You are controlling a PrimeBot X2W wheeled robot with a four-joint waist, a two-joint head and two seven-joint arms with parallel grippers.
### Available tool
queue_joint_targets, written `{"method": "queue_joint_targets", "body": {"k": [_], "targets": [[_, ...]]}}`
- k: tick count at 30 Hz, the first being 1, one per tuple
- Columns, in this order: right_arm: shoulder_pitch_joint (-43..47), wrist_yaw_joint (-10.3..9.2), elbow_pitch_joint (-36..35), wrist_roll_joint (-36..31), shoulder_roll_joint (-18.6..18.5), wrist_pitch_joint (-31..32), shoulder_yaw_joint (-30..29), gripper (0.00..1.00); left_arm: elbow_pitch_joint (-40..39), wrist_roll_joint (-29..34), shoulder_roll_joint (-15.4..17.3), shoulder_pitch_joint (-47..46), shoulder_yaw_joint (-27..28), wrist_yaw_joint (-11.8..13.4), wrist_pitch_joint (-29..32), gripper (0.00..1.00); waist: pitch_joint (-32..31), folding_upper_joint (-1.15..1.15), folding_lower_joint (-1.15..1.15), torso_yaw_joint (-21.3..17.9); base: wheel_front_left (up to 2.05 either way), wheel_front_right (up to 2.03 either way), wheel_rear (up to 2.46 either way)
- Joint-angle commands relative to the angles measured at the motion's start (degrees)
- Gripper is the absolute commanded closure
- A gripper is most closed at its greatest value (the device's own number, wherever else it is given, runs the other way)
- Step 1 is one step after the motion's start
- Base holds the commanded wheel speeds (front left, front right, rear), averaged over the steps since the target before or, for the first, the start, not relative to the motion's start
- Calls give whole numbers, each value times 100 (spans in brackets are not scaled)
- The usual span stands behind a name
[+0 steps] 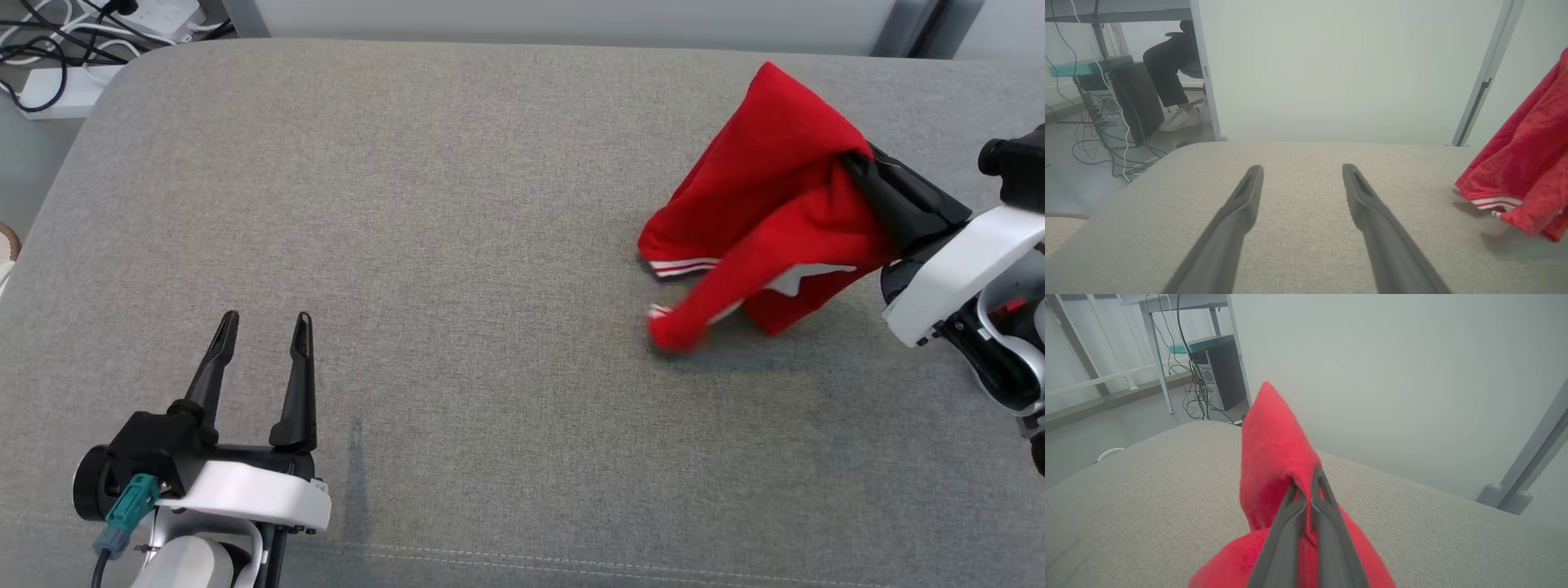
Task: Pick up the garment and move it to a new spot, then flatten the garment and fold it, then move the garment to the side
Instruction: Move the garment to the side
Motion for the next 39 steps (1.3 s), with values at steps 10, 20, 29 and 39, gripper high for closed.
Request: {"method": "queue_joint_targets", "body": {"k": [10,20,29,39], "targets": [[558,7,-204,345,-149,592,-851,100,-32,167,5,-174,331,-160,-74,0,-72,0,0,-195,0,0,0],[730,7,361,697,-709,1719,-2167,100,-34,266,24,-267,331,-251,-74,0,94,0,0,-515,0,0,0],[546,7,1347,56,-1059,1837,-2434,100,-129,372,107,-502,211,-334,-9,0,398,0,0,-670,0,0,0],[-84,7,2320,-880,-882,1061,-2032,76,-439,579,315,-999,47,-439,304,0,1115,0,0,-1025,0,0,0]]}}
